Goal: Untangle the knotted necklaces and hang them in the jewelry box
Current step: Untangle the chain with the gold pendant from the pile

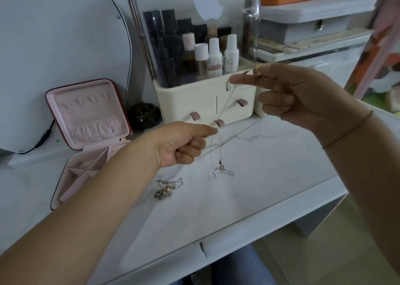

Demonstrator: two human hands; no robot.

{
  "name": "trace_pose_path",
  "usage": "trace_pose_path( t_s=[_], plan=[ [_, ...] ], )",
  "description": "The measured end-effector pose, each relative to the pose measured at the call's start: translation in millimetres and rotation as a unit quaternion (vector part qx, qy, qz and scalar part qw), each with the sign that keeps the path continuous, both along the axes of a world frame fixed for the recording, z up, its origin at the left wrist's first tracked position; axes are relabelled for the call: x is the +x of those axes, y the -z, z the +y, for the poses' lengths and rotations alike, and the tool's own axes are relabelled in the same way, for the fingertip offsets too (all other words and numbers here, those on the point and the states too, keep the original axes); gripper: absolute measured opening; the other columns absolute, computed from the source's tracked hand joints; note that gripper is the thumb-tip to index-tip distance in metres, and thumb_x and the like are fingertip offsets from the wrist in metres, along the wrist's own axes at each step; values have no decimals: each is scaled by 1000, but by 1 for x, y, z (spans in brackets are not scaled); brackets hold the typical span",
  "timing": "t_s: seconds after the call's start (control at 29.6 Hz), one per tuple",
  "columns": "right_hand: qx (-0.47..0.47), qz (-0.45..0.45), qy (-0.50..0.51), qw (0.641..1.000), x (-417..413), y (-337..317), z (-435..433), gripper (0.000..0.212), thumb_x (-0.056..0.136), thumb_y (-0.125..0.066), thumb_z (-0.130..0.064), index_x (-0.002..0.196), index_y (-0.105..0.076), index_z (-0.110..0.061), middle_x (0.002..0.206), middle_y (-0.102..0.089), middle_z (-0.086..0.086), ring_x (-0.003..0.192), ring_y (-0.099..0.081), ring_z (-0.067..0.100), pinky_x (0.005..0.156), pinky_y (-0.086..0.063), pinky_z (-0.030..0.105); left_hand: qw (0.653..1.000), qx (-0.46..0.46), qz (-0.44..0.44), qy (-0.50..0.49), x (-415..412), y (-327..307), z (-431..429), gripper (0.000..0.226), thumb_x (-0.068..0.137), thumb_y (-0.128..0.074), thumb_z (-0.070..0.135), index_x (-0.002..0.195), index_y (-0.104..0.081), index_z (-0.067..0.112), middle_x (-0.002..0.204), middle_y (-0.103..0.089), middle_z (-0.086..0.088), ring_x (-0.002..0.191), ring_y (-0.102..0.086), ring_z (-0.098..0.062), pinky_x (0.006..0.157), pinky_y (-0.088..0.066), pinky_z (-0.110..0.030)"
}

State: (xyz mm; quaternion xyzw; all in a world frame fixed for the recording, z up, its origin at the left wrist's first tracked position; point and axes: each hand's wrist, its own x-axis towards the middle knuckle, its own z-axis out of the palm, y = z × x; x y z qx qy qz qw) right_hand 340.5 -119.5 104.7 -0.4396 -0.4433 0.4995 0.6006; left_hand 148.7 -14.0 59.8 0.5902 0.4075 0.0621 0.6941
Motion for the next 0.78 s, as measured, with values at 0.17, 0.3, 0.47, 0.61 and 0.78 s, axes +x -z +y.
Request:
trace_pose_path(
  t_s=[0.17,0.3,0.47,0.61,0.78],
  plan=[
    [-15,15,3,1000,2,11,0,15,95,-42,-15,82,-47,-14,122,-65,11,36,-24,2,38,-25,14,1000,20,10,-7,-1,4,-2,17,92,-57,15,76,-51,10,71,-65,-7,31,-17,-2,32,-9,-13],
    [-29,33,6,999,3,23,0,12,96,-43,-15,84,-47,-14,122,-65,12,36,-24,3,37,-26,14,1000,18,4,20,-4,9,-1,16,94,-49,2,99,-65,4,97,-73,-13,33,-16,-3,33,-11,-13],
    [-39,50,12,998,7,30,-3,14,95,-43,-14,82,-48,-13,121,-66,13,36,-24,3,37,-26,14,996,-40,-77,23,0,19,-6,32,97,-39,-1,113,-62,14,103,-71,-17,39,-8,-5,36,-8,-15],
    [-41,60,31,997,13,35,-6,16,94,-44,-15,79,-47,-14,121,-66,14,37,-23,3,37,-26,14,993,-32,-115,21,1,19,-9,40,98,-36,2,128,-55,20,104,-70,-20,44,-6,-8,35,-9,-14],
    [-39,88,67,993,19,46,-12,14,93,-46,-14,80,-48,-15,118,-66,14,40,-28,5,41,-29,16,991,-6,-132,30,-2,11,-10,41,98,-37,2,132,-51,20,105,-70,-19,35,-14,-1,31,-14,-12]
  ],
)
